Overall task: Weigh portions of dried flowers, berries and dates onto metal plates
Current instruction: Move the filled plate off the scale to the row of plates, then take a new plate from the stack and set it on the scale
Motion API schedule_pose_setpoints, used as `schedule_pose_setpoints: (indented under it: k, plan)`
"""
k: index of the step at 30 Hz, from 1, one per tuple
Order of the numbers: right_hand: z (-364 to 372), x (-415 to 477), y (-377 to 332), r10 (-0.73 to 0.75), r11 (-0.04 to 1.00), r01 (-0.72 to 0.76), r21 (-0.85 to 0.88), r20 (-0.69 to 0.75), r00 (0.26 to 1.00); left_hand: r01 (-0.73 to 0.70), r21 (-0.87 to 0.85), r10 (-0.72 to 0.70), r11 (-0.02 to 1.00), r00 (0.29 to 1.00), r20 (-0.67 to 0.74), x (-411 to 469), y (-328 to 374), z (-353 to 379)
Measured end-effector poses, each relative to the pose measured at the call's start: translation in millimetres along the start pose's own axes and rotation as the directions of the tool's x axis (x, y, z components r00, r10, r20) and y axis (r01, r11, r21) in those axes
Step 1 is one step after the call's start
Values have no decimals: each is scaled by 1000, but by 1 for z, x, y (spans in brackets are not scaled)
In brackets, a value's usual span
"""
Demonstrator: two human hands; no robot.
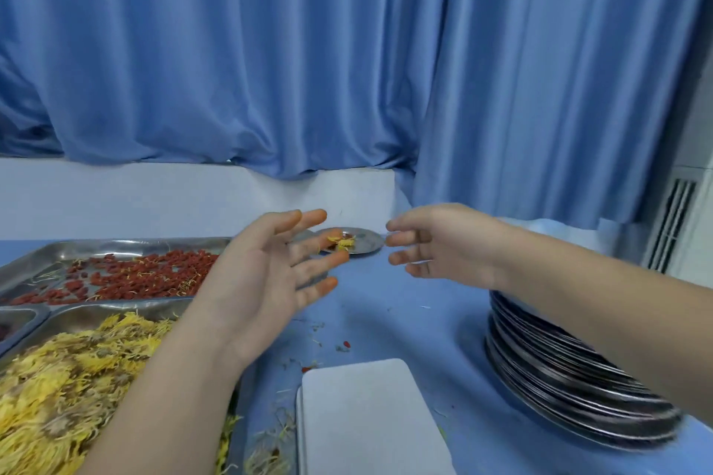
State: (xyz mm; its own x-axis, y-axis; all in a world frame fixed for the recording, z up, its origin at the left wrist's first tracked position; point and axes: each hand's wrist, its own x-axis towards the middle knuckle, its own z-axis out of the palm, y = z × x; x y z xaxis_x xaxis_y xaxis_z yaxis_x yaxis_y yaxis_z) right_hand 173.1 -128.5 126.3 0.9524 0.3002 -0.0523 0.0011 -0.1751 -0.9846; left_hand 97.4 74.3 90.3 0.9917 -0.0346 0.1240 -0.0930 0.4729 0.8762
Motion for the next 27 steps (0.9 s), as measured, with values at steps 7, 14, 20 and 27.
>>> schedule_pose_setpoints:
  k: [7, 14, 20, 27]
  plan:
    - [-70, -94, -5, -55, 962, 39, -269, -52, 997, -26, 120, 0, 992, 977, 212, -23, -8, 45]
    - [-107, -126, 25, -172, 324, -26, -946, -86, 981, -69, 175, 36, 982, 982, 185, -50, -35, 56]
    - [-120, -123, 55, -94, -43, -18, -999, -14, 995, -5, -7, 5, 1000, 1000, -6, -58, -58, 23]
    - [-121, -119, 62, -220, 86, -44, -995, -62, 973, -36, -12, 34, 999, 991, -126, -61, -72, 9]
